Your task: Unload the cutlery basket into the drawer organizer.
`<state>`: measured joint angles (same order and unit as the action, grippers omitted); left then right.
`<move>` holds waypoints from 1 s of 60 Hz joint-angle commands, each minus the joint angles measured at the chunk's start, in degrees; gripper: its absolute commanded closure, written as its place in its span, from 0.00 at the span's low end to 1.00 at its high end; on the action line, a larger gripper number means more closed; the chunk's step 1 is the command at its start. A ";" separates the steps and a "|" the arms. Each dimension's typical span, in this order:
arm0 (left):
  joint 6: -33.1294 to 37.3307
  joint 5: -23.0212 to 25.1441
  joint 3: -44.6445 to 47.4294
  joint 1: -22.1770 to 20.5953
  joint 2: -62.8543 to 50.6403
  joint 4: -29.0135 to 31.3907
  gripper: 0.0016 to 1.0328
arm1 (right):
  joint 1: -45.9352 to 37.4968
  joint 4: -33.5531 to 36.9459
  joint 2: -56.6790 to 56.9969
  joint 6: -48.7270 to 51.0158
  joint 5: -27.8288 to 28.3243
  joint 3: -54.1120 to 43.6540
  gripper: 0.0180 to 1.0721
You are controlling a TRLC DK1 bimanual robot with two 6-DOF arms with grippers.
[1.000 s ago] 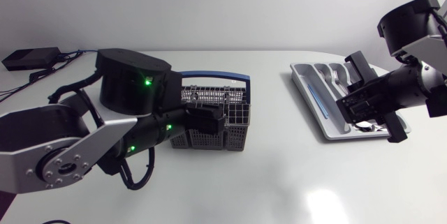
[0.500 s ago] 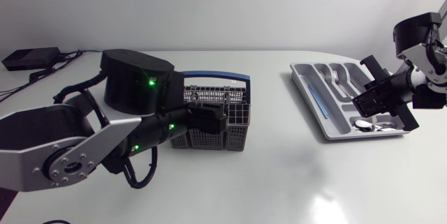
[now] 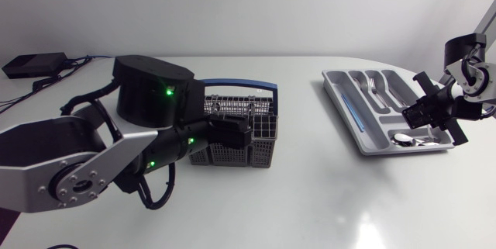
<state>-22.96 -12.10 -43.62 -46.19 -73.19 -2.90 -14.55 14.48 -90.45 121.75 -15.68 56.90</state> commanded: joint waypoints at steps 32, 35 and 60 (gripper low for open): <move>-0.68 -0.29 -0.95 -0.04 -0.82 -0.36 0.16 | -3.03 -8.33 -8.51 1.20 4.61 1.81 0.52; -0.68 -0.29 -0.95 -0.04 -0.73 -0.36 0.16 | -2.77 -8.33 -8.07 0.68 4.96 1.54 0.48; -1.12 -0.47 -0.68 0.05 0.24 1.75 0.16 | 1.19 9.16 1.07 -24.28 18.58 9.28 0.47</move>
<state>-22.98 -12.14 -43.62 -46.19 -73.19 -1.89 -14.90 20.99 -92.07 103.00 1.48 65.32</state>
